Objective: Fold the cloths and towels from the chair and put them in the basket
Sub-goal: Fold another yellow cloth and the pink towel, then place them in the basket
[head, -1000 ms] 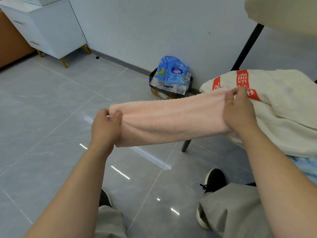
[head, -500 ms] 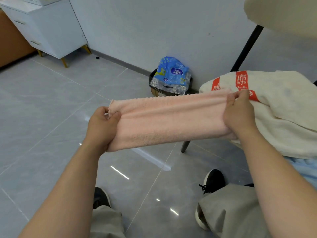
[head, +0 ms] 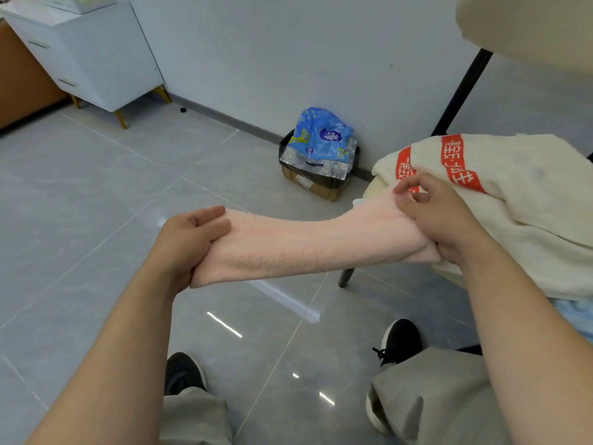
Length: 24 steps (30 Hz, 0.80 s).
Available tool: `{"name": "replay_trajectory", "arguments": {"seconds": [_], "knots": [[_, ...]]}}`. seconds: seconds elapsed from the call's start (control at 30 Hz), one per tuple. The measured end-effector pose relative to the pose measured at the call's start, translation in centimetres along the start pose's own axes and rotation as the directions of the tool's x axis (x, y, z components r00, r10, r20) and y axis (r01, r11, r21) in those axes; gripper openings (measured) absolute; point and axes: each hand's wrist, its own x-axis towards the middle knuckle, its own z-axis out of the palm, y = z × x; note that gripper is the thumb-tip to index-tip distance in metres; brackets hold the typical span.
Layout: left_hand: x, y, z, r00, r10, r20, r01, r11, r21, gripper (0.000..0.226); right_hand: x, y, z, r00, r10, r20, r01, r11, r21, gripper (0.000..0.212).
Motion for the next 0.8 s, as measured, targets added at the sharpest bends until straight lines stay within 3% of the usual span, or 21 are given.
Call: {"name": "replay_trajectory", "arguments": {"seconds": [0.13, 0.3, 0.37, 0.5, 0.63, 0.7, 0.8], "knots": [[-0.25, -0.09, -0.08, 0.995, 0.096, -0.025, -0.084, 0.952, 0.293, 0.066, -0.16, -0.33, 0.1, 1.0, 0.012, 0.008, -0.012, 1.0, 0.012, 0.027], [-0.23, -0.24, -0.08, 0.989, 0.149, 0.003, -0.119, 0.773, 0.623, 0.079, -0.31, -0.32, 0.2, 1.0, -0.022, -0.014, 0.021, 0.996, -0.083, 0.034], [-0.32, -0.16, 0.17, 0.988, 0.155, 0.013, -0.124, 0.732, 0.67, 0.079, -0.38, -0.33, 0.3, 0.998, -0.055, -0.028, 0.05, 0.989, -0.138, 0.037], [-0.33, -0.22, 0.34, 0.989, 0.147, 0.021, -0.131, 0.795, 0.592, 0.079, -0.53, -0.59, 0.42, 0.993, -0.113, -0.019, 0.106, 0.97, -0.22, 0.042], [-0.27, -0.01, 0.14, 0.994, 0.092, 0.054, -0.103, 0.951, 0.291, 0.075, -0.55, -0.49, 0.56, 0.985, -0.169, 0.022, 0.169, 0.952, -0.255, 0.056], [-0.26, 0.07, 0.07, 0.994, 0.07, 0.078, -0.085, 0.977, 0.198, 0.076, -0.5, -0.31, 0.67, 0.983, -0.176, 0.054, 0.184, 0.947, -0.262, 0.064], [-0.33, 0.03, 0.27, 0.991, 0.079, 0.111, -0.099, 0.977, 0.188, 0.078, -0.53, -0.14, 0.98, 0.974, -0.194, 0.119, 0.222, 0.923, -0.314, 0.072]]}}
